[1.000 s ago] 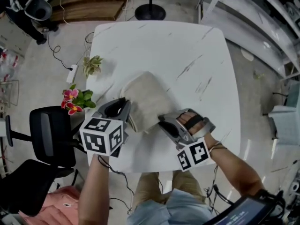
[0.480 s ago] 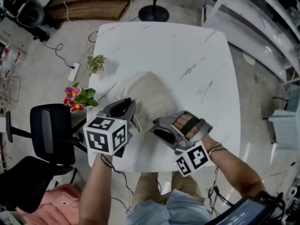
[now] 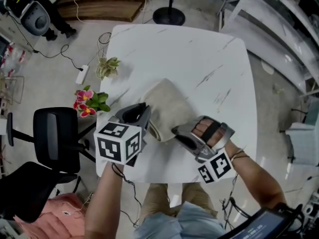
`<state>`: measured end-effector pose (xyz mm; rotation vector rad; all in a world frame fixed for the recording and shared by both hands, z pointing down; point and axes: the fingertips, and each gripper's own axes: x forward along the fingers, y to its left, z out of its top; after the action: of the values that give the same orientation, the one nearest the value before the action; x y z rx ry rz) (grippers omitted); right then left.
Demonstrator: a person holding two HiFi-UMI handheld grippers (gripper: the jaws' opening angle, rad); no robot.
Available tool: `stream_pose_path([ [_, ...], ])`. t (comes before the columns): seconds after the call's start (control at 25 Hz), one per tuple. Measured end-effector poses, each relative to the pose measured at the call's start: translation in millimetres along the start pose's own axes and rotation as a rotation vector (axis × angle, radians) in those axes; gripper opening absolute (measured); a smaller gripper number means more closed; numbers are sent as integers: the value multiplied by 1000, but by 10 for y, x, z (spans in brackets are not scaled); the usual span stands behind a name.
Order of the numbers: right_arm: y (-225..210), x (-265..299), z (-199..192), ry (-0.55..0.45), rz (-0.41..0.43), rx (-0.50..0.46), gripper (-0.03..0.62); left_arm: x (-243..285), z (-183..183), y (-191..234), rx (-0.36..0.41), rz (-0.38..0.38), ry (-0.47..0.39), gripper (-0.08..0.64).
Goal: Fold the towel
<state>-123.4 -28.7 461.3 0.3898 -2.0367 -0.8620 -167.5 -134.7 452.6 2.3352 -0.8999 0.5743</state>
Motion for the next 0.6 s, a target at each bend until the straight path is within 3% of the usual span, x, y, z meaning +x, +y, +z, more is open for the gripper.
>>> stream_pose_path([
  [0.16, 50, -102, -76, -9, 10, -25, 55, 33, -21, -68, 7, -17, 6, 51],
  [0.36, 417, 44, -172, 14, 91, -57, 61, 118, -204, 40, 1, 6, 54, 46],
  [0.6, 581, 179, -227, 13, 118, 4, 60, 202, -321, 185, -11, 23, 81, 31],
])
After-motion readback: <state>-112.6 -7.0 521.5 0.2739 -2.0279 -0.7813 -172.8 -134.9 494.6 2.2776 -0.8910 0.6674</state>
